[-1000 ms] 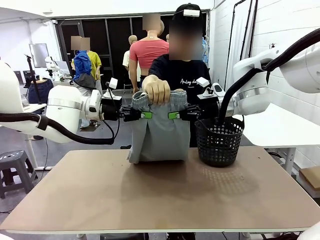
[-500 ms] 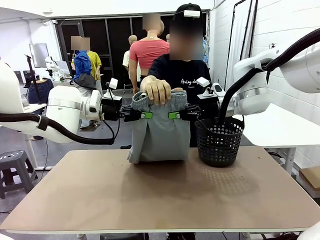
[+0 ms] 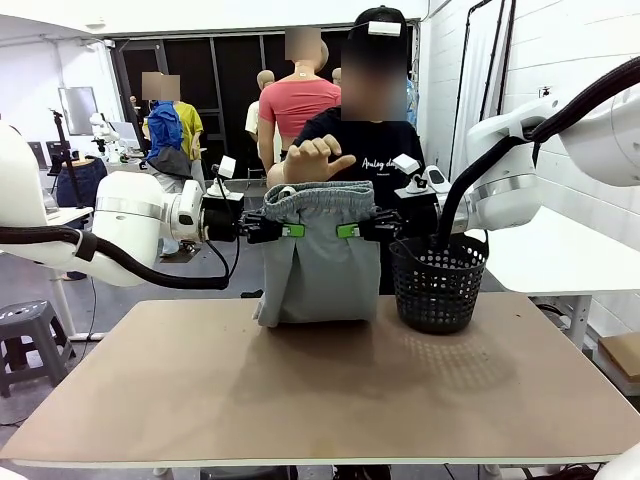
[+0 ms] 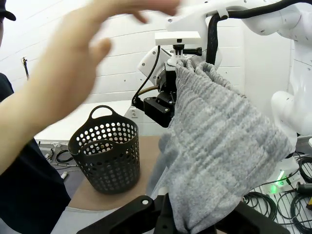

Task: Fold the training pants.
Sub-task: Release the ends of the Training pants and then grab the overlapped ends.

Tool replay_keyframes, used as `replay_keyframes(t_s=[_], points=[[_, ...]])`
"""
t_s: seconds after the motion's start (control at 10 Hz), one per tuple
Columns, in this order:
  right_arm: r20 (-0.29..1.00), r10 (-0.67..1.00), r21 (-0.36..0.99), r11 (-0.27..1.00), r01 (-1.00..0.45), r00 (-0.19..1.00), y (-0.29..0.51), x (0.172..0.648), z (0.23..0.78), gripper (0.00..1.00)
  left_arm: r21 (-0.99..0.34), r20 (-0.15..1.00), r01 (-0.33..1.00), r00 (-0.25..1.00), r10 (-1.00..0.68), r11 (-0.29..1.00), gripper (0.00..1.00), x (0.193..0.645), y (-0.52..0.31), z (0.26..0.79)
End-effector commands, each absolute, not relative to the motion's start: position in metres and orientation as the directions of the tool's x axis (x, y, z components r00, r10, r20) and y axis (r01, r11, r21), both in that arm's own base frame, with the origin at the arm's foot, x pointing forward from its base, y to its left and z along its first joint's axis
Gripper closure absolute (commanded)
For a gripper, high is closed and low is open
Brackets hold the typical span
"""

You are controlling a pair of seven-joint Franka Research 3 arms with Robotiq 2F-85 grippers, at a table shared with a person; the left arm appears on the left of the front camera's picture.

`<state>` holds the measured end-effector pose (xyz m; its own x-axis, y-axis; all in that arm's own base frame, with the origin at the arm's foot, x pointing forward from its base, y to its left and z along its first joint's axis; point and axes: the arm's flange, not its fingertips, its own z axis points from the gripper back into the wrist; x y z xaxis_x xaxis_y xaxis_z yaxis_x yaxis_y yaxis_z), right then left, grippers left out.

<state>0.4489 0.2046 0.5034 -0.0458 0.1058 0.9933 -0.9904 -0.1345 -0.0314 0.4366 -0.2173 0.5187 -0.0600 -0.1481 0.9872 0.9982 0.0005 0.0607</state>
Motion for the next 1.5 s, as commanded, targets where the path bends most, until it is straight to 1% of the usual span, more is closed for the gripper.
replay_keyframes(t_s=[0.0,1.4], points=[[0.995,0.089,-0.030,-0.138,-0.990,-0.042,0.2047,0.4472,0.5052,1.00,0.073,0.989,0.997,-0.071,-0.133,0.014,1.00,0.4350,-0.2192,0.5220],[0.995,0.089,-0.030,-0.138,-0.990,-0.042,0.2047,0.4472,0.5052,1.00,0.073,0.989,0.997,-0.071,-0.133,0.014,1.00,0.4350,-0.2192,0.5220]])
